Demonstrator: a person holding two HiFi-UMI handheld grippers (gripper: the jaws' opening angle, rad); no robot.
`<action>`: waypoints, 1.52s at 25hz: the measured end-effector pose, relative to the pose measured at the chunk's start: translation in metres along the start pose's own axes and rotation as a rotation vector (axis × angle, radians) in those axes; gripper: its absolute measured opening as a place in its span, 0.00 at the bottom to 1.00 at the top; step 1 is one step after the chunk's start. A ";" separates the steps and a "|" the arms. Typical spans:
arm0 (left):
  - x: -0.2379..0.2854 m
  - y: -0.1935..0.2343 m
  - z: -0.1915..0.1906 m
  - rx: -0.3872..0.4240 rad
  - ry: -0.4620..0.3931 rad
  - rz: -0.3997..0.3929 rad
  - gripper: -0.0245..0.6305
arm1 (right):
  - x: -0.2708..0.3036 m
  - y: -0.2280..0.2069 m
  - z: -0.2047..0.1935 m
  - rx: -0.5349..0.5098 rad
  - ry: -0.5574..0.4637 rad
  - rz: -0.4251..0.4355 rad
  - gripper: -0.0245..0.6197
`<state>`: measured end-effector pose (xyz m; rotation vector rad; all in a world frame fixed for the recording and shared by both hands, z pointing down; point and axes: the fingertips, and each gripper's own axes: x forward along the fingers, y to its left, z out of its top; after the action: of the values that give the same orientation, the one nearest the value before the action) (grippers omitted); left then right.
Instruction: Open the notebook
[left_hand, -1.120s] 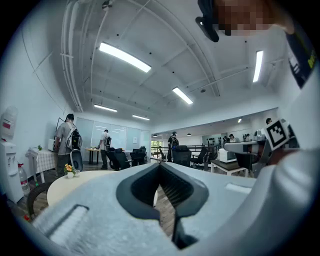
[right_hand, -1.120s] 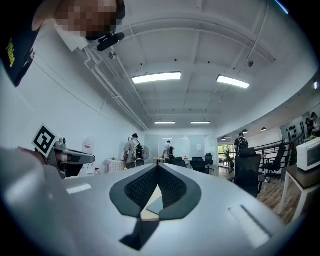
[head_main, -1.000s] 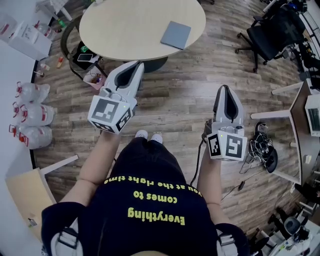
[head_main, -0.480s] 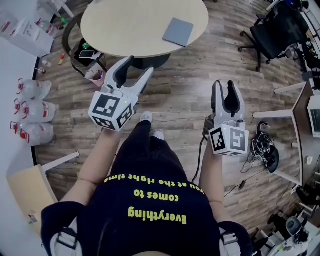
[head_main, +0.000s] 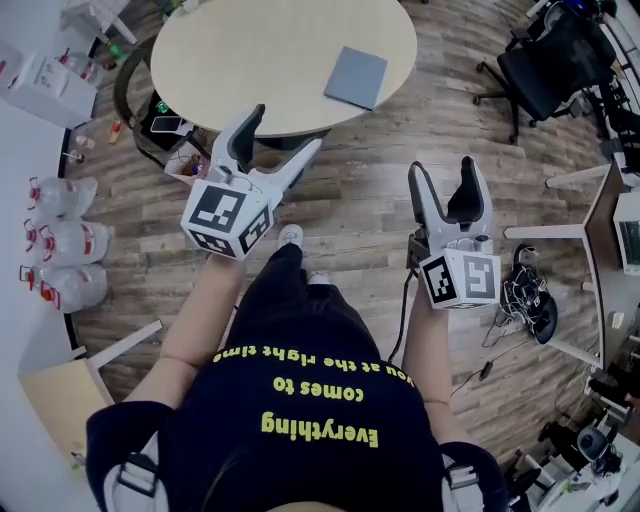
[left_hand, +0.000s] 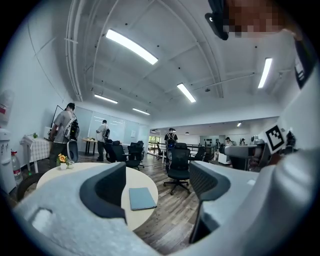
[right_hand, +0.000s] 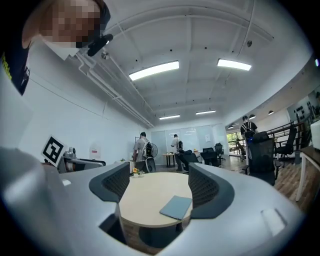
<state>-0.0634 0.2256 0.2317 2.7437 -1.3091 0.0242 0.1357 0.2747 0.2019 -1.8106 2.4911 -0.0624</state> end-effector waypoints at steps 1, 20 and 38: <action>0.008 0.008 0.001 0.000 0.004 -0.009 0.65 | 0.010 0.001 0.002 0.003 -0.002 0.007 0.62; 0.114 0.136 0.000 0.039 0.051 -0.123 0.67 | 0.153 -0.010 -0.009 -0.013 0.020 -0.111 0.62; 0.209 0.184 -0.004 -0.004 0.077 0.006 0.67 | 0.274 -0.080 -0.029 0.017 0.070 0.037 0.60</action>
<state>-0.0743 -0.0504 0.2634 2.7063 -1.2953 0.1262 0.1249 -0.0109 0.2292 -1.7853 2.5622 -0.1474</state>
